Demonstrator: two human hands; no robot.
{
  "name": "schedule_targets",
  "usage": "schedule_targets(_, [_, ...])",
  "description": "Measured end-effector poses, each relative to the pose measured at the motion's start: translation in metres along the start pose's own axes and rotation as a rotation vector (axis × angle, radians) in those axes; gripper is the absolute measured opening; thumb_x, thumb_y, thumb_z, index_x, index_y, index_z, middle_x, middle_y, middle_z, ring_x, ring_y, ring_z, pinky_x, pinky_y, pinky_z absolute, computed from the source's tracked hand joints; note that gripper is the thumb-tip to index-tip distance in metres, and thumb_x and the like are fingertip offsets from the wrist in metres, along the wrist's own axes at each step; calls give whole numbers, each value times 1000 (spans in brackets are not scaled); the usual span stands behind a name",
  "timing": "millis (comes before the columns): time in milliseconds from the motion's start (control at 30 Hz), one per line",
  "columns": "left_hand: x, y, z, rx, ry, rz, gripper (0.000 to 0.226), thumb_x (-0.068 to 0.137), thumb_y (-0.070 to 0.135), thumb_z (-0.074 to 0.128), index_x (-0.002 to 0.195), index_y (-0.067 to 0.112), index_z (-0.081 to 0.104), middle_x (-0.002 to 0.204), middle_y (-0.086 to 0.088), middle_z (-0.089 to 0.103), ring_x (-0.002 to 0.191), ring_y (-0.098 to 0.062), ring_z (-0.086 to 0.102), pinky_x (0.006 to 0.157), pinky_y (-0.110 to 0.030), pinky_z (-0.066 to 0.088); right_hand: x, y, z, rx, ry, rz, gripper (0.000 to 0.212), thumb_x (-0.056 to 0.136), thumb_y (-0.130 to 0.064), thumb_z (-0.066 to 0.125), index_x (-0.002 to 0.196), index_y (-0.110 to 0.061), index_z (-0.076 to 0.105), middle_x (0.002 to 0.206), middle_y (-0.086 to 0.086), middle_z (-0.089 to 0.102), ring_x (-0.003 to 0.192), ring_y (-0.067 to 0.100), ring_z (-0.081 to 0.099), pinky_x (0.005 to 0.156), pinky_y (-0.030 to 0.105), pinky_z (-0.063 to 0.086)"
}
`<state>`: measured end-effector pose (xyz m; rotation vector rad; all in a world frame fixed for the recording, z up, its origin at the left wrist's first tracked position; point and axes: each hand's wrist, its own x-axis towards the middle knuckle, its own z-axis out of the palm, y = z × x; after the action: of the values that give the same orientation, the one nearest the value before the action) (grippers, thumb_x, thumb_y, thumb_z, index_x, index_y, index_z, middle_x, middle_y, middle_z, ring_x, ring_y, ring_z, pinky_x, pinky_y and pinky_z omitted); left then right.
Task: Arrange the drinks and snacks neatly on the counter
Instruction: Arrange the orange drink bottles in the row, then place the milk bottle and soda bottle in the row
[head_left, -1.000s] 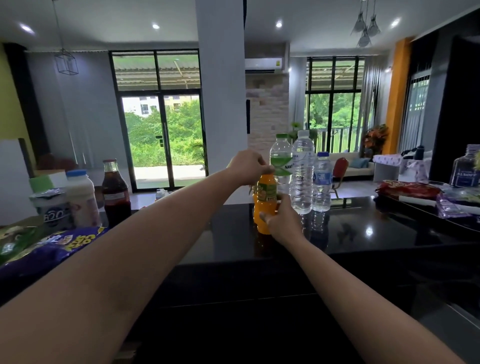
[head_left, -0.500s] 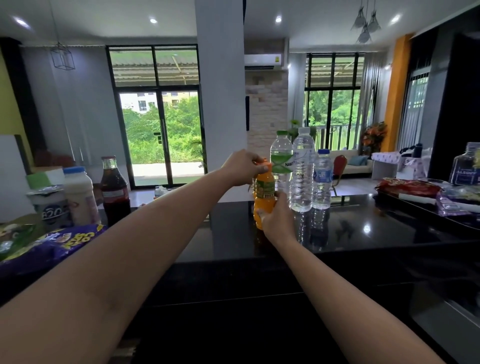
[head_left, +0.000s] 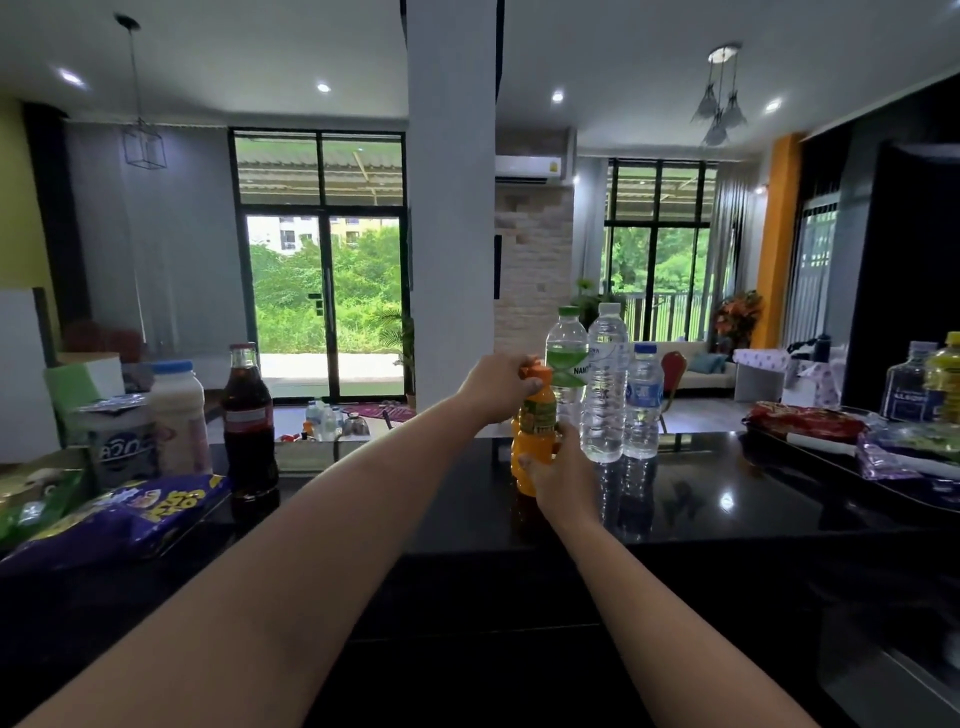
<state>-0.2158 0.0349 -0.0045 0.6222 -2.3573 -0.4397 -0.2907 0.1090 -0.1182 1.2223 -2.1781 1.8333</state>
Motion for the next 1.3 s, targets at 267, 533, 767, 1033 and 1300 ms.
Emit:
schedule_targets(267, [-18,-16,-23,-17,-3,-23,44,92,29,58,134,16,51,123,-8,62,95,-14,58,81,-25,44,-16,-6,6,-199,146,-90,66,86,-29,63,143,-24,29,139,2,48,121,23,49,91,41,46])
schedule_targets(533, [-54,-64,-94,164,19,-110,47,93,29,55,136,13,48,131,-10,58,113,-25,58,96,-36,46,-43,-44,31,-423,137,-316,64,89,-25,56,146,-15,27,156,6,22,143,25,20,117,44,20])
schedule_targets(767, [-88,-124,-182,354,148,-186,44,94,26,52,136,15,47,135,-8,55,121,-26,52,98,-37,43,-58,-114,99,-292,-95,-460,60,90,-24,56,144,-16,32,152,4,31,138,21,29,110,35,28])
schedule_targets(1033, [-122,-202,-251,445,245,-329,42,94,23,50,136,16,47,140,-12,49,122,-29,51,97,-40,42,-33,-186,177,-234,-366,-420,67,89,-29,57,146,-9,29,152,7,31,138,27,29,112,39,27])
schedule_targets(1300, [-114,-252,-265,477,274,-418,57,92,38,56,141,14,40,144,-12,45,128,-29,46,97,-39,41,11,-241,221,-170,-480,-393,72,85,-28,64,145,-8,31,148,12,37,131,28,40,97,34,39])
